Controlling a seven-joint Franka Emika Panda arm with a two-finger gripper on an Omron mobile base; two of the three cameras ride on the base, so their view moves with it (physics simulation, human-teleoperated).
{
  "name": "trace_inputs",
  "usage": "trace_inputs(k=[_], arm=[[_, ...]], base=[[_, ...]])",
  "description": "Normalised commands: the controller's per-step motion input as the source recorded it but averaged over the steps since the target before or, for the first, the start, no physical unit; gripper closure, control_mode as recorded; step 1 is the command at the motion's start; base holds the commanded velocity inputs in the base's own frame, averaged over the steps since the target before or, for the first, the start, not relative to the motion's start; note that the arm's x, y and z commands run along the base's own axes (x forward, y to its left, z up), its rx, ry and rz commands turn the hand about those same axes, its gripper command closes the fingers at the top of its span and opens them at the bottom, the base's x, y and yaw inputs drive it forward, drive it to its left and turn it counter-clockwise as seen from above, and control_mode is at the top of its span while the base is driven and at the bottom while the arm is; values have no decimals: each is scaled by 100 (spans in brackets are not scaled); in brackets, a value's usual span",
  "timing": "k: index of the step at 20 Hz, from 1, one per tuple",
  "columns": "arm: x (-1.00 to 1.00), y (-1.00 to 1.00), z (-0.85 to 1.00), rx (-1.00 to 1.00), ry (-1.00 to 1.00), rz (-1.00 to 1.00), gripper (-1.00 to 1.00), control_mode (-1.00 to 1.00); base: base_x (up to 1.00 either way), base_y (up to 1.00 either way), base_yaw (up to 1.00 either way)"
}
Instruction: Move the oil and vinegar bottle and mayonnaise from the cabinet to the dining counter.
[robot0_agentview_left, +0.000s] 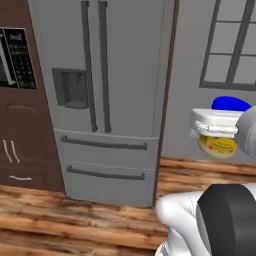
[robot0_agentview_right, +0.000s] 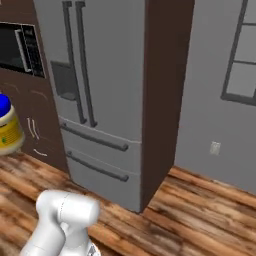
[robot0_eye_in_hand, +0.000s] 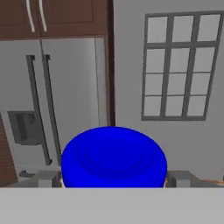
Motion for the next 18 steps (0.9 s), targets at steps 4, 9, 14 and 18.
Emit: trace_inputs(k=[4,9,14,18], arm=[[0,0,0,0,0,0,100,100],[0,0,0,0,0,0,100,100],[0,0,0,0,0,0,100,100],[0,0,0,0,0,0,100,100]], base=[[87,25,57],[95,11,58],[100,0,57],[100,0,57]])
